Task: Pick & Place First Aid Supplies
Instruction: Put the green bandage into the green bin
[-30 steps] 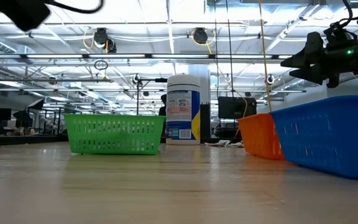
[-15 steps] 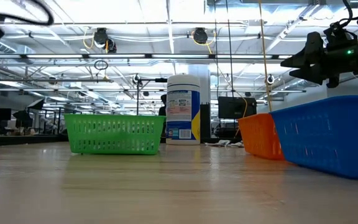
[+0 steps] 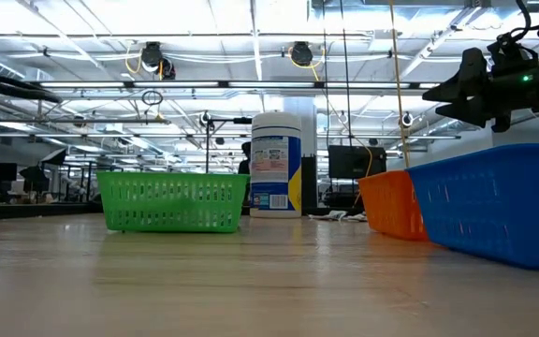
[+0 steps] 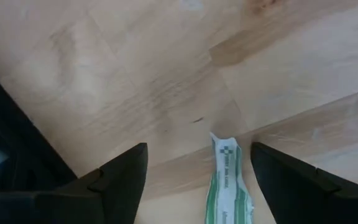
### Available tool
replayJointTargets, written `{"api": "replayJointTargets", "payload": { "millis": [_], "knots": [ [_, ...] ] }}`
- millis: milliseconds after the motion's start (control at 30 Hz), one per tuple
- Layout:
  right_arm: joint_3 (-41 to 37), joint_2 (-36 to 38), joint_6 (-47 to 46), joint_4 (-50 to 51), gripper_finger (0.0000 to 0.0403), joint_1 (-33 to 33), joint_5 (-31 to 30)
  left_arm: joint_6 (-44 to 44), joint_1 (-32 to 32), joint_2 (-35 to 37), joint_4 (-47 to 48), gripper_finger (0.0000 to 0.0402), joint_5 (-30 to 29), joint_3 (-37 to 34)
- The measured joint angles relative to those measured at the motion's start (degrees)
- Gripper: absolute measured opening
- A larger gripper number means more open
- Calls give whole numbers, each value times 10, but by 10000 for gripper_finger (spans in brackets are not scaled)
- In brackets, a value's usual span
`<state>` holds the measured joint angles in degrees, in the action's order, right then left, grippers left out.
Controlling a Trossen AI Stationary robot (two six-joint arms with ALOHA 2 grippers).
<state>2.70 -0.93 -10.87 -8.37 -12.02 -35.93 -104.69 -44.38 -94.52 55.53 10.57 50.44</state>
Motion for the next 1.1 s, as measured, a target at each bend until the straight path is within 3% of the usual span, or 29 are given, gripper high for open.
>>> {"api": "replayJointTargets", "payload": {
  "millis": [133,600,800,1100],
  "knots": [
    [0,0,0,0,267,0,0,5,-3,0,-4,241,-3,-1],
    [0,0,0,0,267,0,0,38,-3,1,-86,16,-6,-11],
    [0,0,0,0,267,0,0,74,-3,11,-86,4,7,-12],
    [0,0,0,0,267,0,0,116,-4,92,-25,2,6,-12]
  ]
}}
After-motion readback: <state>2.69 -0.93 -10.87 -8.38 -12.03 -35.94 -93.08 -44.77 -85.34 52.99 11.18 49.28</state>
